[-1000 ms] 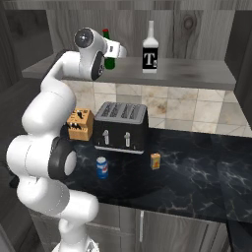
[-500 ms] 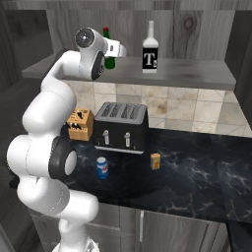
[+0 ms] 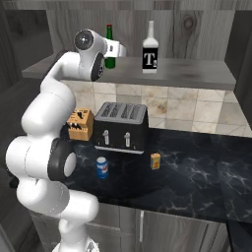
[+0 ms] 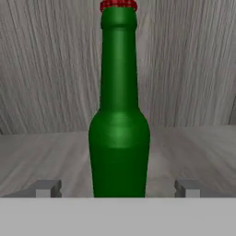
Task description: Sort all alcoholic drinks to one cabinet, and non-alcoholic drinks to the other.
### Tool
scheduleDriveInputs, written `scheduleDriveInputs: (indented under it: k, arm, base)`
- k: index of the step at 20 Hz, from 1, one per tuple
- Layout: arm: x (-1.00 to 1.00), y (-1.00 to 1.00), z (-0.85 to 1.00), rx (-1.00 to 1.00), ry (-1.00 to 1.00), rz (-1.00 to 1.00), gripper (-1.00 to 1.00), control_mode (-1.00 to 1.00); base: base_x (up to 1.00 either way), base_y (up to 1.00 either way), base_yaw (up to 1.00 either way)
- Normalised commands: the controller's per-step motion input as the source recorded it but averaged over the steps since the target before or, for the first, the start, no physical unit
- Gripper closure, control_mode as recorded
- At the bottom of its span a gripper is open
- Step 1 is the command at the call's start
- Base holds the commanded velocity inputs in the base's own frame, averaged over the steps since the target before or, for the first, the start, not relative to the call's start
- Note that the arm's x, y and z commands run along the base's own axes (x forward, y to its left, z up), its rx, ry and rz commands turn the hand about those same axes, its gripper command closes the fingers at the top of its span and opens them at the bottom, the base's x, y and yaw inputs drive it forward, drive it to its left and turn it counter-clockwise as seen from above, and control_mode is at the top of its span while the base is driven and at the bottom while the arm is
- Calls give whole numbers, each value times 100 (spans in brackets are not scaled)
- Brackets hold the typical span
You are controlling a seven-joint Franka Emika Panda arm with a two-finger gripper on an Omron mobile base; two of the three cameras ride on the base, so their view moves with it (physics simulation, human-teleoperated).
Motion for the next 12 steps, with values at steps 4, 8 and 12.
scheduleDriveInputs:
  k: [4,8,12]
  arm:
    - [-41,0,0,0,-4,0,-100,-100]
    - [-76,0,-1,1,-2,0,-100,-100]
    - [-100,0,-18,5,0,0,-100,-100]
  base:
    - [0,0,0]
    - [0,0,0]
    - [0,0,0]
